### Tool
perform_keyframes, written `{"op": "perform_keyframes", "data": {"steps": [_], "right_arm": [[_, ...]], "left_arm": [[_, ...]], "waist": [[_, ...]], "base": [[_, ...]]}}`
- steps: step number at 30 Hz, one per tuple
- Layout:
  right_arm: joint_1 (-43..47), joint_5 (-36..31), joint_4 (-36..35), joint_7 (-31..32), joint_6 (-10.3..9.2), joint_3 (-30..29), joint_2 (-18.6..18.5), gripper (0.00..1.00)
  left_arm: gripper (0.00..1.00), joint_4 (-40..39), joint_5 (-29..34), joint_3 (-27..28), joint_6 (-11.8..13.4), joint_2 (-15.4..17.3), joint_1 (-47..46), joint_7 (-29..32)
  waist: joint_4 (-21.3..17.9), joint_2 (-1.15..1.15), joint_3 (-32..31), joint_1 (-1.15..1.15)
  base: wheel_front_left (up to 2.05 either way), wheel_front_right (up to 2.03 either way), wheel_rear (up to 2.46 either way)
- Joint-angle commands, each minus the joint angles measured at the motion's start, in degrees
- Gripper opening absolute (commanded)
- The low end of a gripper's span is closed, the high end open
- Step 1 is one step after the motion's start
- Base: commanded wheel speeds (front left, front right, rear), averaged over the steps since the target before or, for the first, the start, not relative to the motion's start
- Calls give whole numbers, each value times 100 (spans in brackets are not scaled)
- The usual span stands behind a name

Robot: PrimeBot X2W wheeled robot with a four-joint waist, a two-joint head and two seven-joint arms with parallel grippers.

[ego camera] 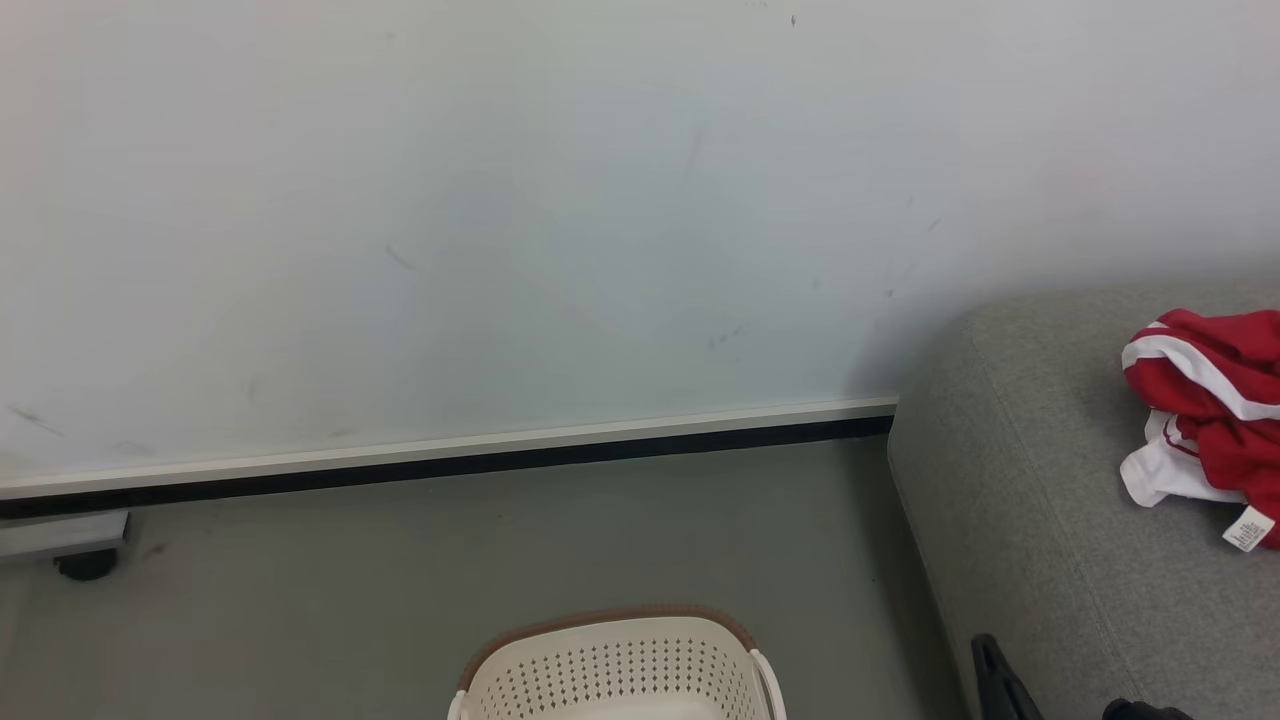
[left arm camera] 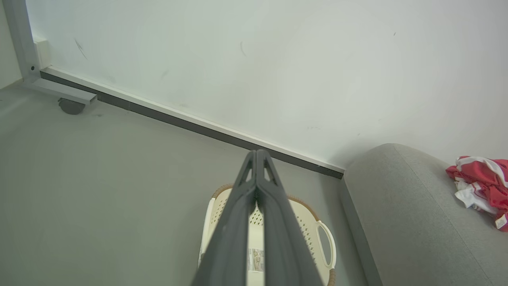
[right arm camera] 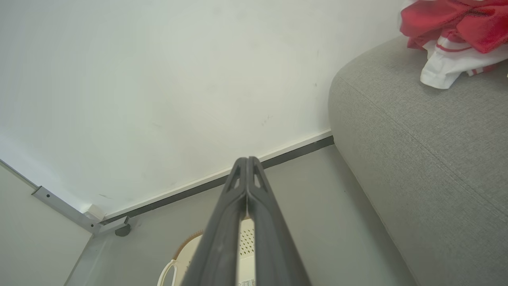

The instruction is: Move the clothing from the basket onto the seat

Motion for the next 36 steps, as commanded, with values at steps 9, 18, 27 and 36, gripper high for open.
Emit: {"op": "perform_keyframes", "data": {"steps": [9,18,27,36], "right_arm": [[-115,1116,-144,209,0,-311,-56,0],[-131,1847,-181,365,0,-517,-62,0],[-148,2591,-217,536,0,-737,-62,0],[-167,3266,-244,698,0,-945,-54,0]], "left_arm": [[0,106,-1080,-50,-101,56,-362,179],[0,222,-1792,-81,-169,69,-532,303],[0,338,-2523,-112,-230,79,-695,440],[0,446,-3183,-140,-293,87,-857,562]], "waist": [[7,0,50,0],[13,0,90,0],[19,0,135,0],[25,0,181,0]], "base": [[0,0,0],[0,0,0],[0,0,0],[0,0,0]]}}
